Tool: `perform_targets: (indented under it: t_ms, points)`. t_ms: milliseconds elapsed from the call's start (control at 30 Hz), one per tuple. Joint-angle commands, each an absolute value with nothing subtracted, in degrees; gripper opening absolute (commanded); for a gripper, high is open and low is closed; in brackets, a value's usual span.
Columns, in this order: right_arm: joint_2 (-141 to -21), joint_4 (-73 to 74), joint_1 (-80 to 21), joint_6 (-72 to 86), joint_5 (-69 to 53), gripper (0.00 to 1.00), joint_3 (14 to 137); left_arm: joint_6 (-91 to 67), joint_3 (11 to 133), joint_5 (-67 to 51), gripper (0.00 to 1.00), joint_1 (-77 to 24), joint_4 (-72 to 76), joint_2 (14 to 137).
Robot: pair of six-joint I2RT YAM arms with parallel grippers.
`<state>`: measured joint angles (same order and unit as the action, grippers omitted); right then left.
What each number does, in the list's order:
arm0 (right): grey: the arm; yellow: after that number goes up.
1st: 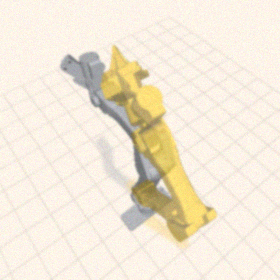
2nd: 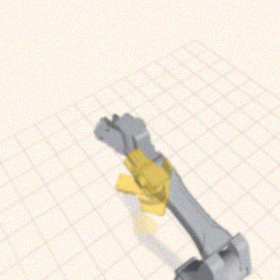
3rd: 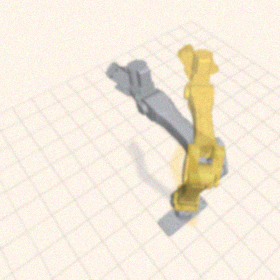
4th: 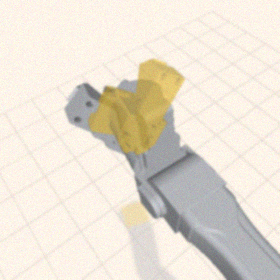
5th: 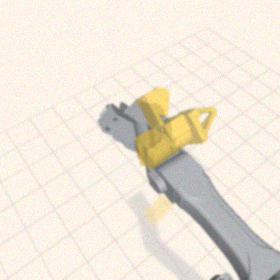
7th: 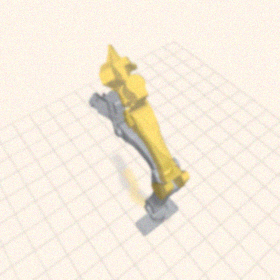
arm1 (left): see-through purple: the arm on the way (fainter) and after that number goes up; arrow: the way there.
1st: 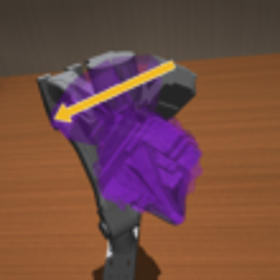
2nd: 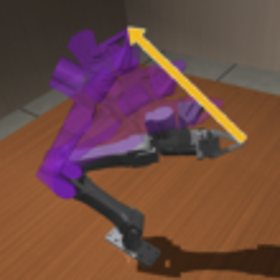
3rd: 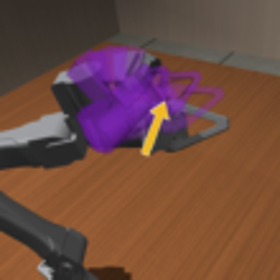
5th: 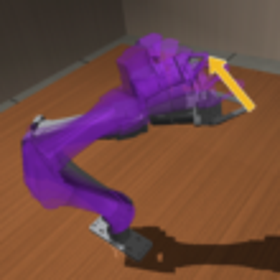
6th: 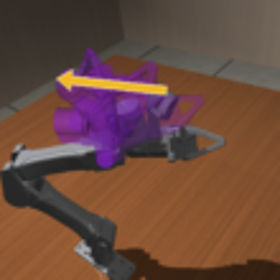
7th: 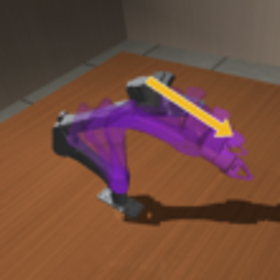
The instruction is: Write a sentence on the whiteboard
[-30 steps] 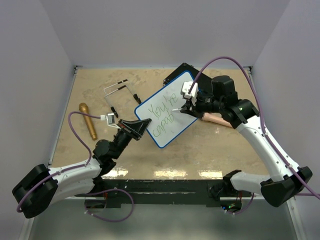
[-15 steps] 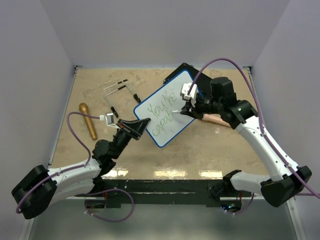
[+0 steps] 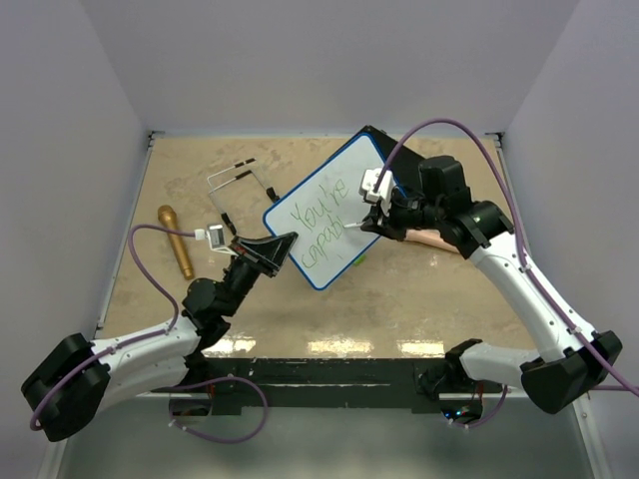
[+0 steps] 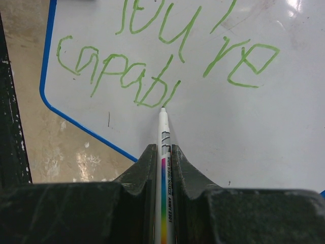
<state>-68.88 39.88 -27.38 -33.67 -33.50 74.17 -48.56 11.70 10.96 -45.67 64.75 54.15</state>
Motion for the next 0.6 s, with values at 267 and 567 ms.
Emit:
perform_targets:
  t_ms: [267,567]
  points:
    - [-67.4,41.8,-27.9,-35.3,-32.4,0.0,73.0,-49.0,16.0,10.8,0.0,-44.9,75.4,51.0]
    - [-69.7,41.3,-27.9,-34.6,-32.4,0.0,76.8,-50.4,15.8,9.1,0.0,-44.9,76.5,52.7]
